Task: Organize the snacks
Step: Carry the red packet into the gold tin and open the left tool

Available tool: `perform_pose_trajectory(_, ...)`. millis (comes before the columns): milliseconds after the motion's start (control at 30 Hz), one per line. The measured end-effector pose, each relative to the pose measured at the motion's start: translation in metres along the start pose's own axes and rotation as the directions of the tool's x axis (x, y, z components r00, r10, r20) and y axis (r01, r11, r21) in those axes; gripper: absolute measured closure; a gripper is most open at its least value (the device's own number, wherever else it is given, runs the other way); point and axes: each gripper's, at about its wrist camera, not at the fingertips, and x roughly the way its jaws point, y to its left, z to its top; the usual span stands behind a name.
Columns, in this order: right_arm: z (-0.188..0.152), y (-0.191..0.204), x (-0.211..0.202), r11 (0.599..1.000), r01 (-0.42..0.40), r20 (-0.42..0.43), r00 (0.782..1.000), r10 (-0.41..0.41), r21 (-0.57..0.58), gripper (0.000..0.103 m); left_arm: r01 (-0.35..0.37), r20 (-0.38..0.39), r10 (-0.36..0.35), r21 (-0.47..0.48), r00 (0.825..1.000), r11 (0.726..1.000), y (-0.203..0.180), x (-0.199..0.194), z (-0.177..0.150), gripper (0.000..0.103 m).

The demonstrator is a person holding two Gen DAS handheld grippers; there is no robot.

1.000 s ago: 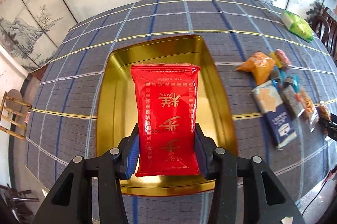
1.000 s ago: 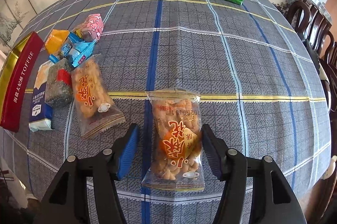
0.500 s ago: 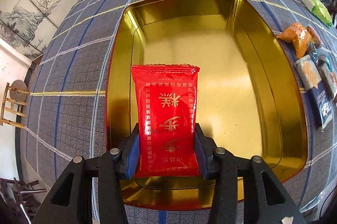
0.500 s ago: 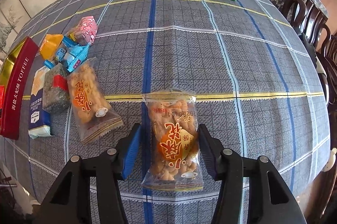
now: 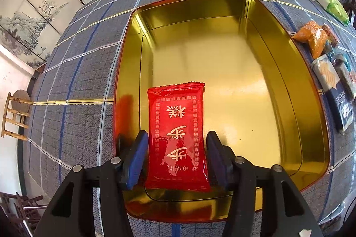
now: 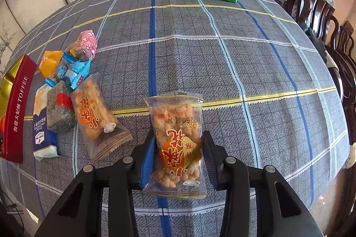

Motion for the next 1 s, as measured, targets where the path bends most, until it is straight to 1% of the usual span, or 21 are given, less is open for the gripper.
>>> perform_pose_trajectory(133,0.007,0.01,-0.016,1.0,-0.01,0.045,0.999,0.01,-0.005,0.062,0.035,0.027,-0.035,-0.007,0.999,0.999,-0.001,-0.007,0.0,0.042)
perform_pose_trajectory(167,0.009,0.013,-0.02,1.0,-0.013,0.055,0.998,0.013,-0.005,0.062,0.044,0.034,-0.043,-0.011,0.998,0.999,-0.001,-0.01,0.001,0.039)
perform_pose_trajectory(267,0.014,0.024,-0.029,0.999,-0.034,0.077,0.996,0.035,-0.015,0.062,0.082,0.058,-0.08,-0.033,0.995,0.996,0.001,-0.018,0.002,0.036)
perform_pose_trajectory(333,0.018,0.033,-0.034,0.997,-0.066,0.085,0.994,0.068,-0.029,0.062,0.107,0.084,-0.103,-0.05,0.991,0.993,0.003,-0.025,0.003,0.035)
perform_pose_trajectory(433,0.022,0.057,-0.043,0.989,-0.133,0.094,0.986,0.138,-0.06,0.062,0.152,0.139,-0.139,-0.09,0.981,0.984,0.012,-0.041,0.004,0.031)
perform_pose_trajectory(533,0.026,0.097,-0.048,0.972,-0.201,0.09,0.973,0.212,-0.121,0.062,0.192,0.183,-0.165,-0.137,0.969,0.972,0.027,-0.054,0.004,0.027)
perform_pose_trajectory(600,0.028,0.126,-0.049,0.954,-0.256,0.075,0.96,0.27,-0.156,0.062,0.188,0.199,-0.153,-0.17,0.968,0.967,0.038,-0.061,0.001,0.025)
perform_pose_trajectory(700,0.027,0.172,-0.051,0.923,-0.322,0.056,0.939,0.34,-0.209,0.062,0.152,0.222,-0.102,-0.221,0.97,0.963,0.057,-0.07,-0.005,0.024)
perform_pose_trajectory(733,0.027,0.186,-0.052,0.913,-0.338,0.051,0.933,0.358,-0.227,0.062,0.131,0.223,-0.077,-0.238,0.972,0.962,0.063,-0.073,-0.009,0.024)
perform_pose_trajectory(800,0.025,0.217,-0.053,0.889,-0.378,0.031,0.916,0.399,-0.259,0.062,0.114,0.224,-0.054,-0.264,0.973,0.958,0.074,-0.077,-0.015,0.023)
perform_pose_trajectory(933,0.021,0.268,-0.051,0.854,-0.42,-0.003,0.898,0.441,-0.307,0.062,0.075,0.211,-0.005,-0.323,0.977,0.943,0.097,-0.081,-0.029,0.023)
perform_pose_trajectory(1000,0.018,0.288,-0.049,0.843,-0.429,-0.019,0.894,0.447,-0.326,0.062,0.069,0.205,0.003,-0.344,0.979,0.936,0.106,-0.082,-0.036,0.022)
